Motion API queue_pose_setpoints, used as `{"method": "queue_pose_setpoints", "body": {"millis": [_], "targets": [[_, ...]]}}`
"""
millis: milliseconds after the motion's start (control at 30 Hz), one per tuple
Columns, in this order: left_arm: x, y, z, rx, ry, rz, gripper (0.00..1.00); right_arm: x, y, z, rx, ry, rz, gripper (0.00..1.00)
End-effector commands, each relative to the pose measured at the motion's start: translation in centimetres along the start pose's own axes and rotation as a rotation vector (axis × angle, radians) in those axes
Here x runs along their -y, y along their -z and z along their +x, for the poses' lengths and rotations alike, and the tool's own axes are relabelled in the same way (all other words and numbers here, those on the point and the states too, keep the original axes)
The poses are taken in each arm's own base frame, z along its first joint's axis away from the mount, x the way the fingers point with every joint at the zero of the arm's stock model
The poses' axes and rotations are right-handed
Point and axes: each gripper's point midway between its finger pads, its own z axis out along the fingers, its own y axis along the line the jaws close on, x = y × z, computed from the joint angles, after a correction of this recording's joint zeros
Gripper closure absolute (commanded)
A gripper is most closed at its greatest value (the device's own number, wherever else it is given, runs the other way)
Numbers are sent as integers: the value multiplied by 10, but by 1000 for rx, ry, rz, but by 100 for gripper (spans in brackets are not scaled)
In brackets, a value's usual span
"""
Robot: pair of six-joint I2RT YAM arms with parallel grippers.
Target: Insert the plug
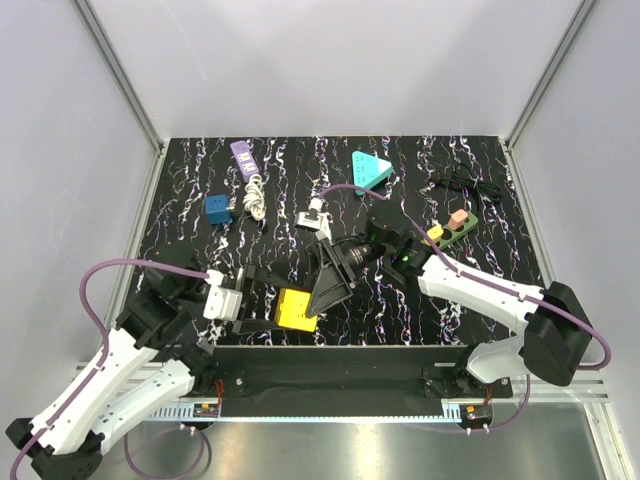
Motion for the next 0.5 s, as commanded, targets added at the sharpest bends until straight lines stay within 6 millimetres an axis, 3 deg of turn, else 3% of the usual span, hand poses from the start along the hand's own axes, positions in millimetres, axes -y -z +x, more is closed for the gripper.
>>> {"method": "queue_pose_setpoints", "body": {"millis": [0,100,167,233,267,367,467], "targets": [[-7,0,-1,0,30,-52,100,-1,2,-14,33,68,24,43],[-20,4,6,-30,75,-153,100,1,20,-31,131,43,80,27],[-32,9,20,-80,136,-245,100,5,46,-55,255,-4,144,25],[-35,11,34,-130,223,-284,100,7,67,-65,329,-55,198,23],[-42,13,47,-171,272,-321,100,19,87,-73,390,-100,253,22],[-49,18,77,-258,356,-389,100,35,118,-79,470,-141,316,20],[-58,23,88,-291,363,-446,100,59,131,-85,516,-210,362,20]]}}
